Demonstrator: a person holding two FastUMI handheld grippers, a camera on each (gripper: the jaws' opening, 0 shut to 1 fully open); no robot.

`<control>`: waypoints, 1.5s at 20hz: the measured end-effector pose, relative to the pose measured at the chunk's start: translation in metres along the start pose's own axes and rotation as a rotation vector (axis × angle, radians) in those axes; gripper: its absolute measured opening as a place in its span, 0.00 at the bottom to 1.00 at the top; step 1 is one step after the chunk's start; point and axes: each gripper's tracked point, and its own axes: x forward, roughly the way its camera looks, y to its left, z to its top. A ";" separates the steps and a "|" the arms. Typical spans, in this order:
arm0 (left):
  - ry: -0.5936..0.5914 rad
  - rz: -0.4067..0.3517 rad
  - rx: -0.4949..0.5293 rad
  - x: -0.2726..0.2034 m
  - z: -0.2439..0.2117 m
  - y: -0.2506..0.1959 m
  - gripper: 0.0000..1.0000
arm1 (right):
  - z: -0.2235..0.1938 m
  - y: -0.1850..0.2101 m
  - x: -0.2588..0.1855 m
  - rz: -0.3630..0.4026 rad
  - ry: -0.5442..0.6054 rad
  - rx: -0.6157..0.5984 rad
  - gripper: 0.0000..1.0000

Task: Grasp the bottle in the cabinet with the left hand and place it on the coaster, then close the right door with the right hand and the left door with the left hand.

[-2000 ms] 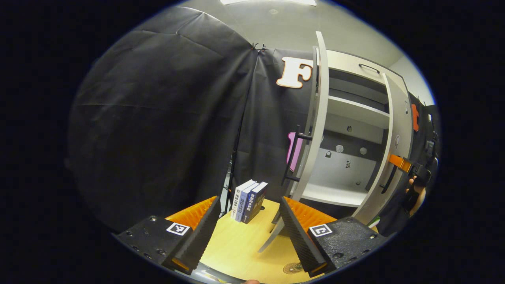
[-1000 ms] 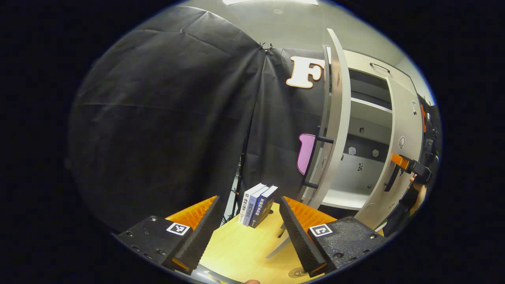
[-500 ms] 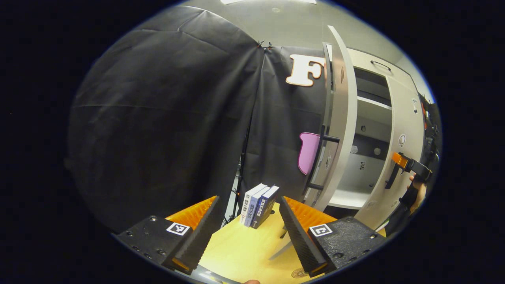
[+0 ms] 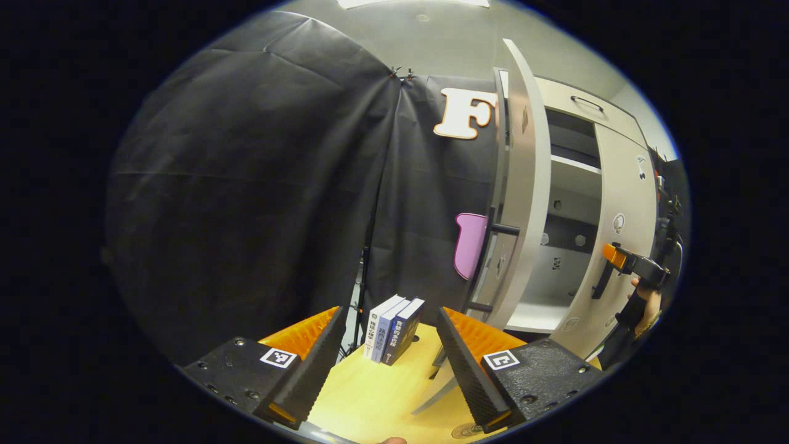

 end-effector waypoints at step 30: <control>0.028 -0.610 0.097 0.026 0.000 -0.185 0.88 | 0.003 -0.154 -0.124 -0.187 0.048 -0.032 1.00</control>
